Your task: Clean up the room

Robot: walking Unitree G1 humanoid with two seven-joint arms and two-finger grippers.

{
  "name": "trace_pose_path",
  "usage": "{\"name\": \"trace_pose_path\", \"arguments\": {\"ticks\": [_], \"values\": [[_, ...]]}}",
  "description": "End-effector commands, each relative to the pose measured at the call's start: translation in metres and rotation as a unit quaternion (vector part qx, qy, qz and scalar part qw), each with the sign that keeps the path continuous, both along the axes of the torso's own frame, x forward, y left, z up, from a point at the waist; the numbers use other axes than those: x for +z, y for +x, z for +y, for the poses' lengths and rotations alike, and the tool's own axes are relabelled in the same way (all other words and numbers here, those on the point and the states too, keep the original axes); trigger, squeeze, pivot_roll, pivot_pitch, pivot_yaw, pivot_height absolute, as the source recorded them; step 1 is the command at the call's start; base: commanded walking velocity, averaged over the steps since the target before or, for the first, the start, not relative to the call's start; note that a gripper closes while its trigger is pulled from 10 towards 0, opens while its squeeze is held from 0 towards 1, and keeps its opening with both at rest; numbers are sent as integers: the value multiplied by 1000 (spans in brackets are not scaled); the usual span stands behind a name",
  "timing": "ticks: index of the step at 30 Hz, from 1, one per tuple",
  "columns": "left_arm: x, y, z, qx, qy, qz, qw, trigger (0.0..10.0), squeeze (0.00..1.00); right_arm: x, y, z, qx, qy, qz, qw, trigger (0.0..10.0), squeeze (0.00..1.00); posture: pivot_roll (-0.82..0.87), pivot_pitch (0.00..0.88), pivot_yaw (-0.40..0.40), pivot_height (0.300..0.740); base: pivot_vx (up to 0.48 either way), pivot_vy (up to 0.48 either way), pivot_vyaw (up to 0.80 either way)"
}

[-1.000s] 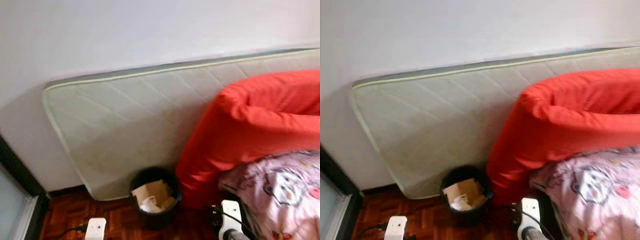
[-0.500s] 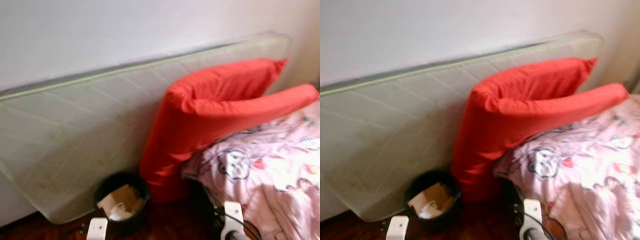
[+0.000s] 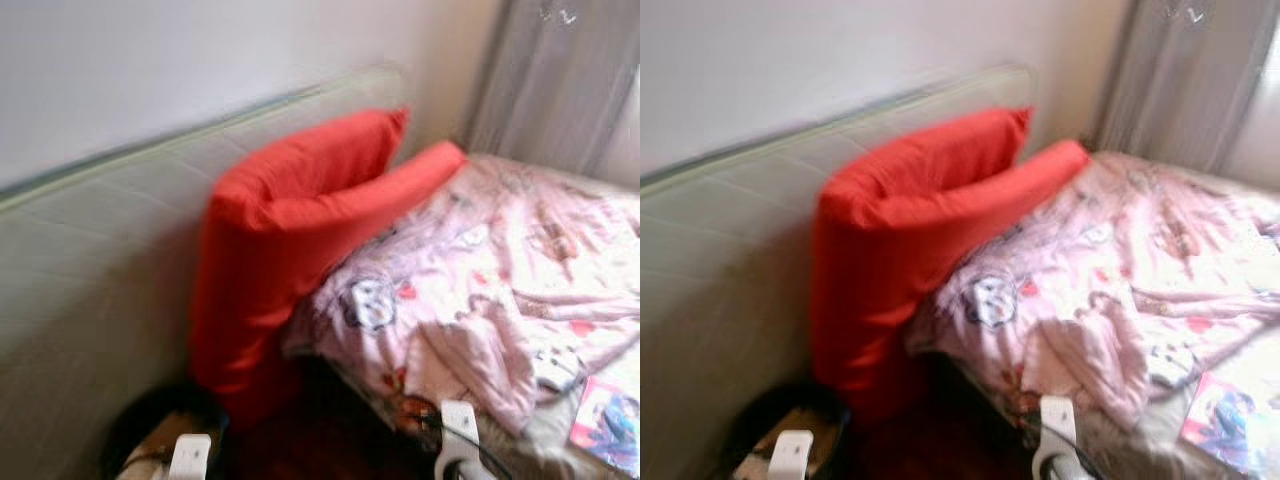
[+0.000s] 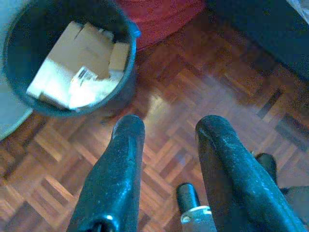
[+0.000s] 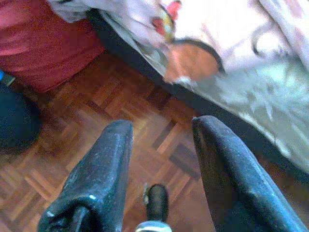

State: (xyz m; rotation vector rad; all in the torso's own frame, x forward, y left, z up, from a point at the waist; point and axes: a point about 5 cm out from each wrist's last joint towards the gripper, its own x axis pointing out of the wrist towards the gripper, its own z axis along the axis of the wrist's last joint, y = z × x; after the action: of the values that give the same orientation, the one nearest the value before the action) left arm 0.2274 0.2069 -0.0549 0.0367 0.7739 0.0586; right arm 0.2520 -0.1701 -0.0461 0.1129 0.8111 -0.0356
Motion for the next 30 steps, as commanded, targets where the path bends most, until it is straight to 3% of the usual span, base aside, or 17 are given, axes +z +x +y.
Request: {"name": "trace_pose_path", "arguments": {"ticks": [1, 19, 30], "values": [[-2, -3, -1, -3, 1, 10, 1000, 10000, 0, 2, 3, -2, 0, -6, -3, 1000, 10000, 0, -31, 0, 25, 726, 0, 0, -788], [-2, -2, -1, 0, -2, 10, 1000, 10000, 0, 3, 4, -3, 0, -6, -4, 1000, 10000, 0, -37, 3, 17, 726, 0, 0, -788], [-2, -1, -1, 0, -2, 10, 1000, 10000, 0, 4, 5, -3, -3, -5, -10, 1000, 10000, 0, -37, 9, 18, 726, 0, 0, 0]]}}
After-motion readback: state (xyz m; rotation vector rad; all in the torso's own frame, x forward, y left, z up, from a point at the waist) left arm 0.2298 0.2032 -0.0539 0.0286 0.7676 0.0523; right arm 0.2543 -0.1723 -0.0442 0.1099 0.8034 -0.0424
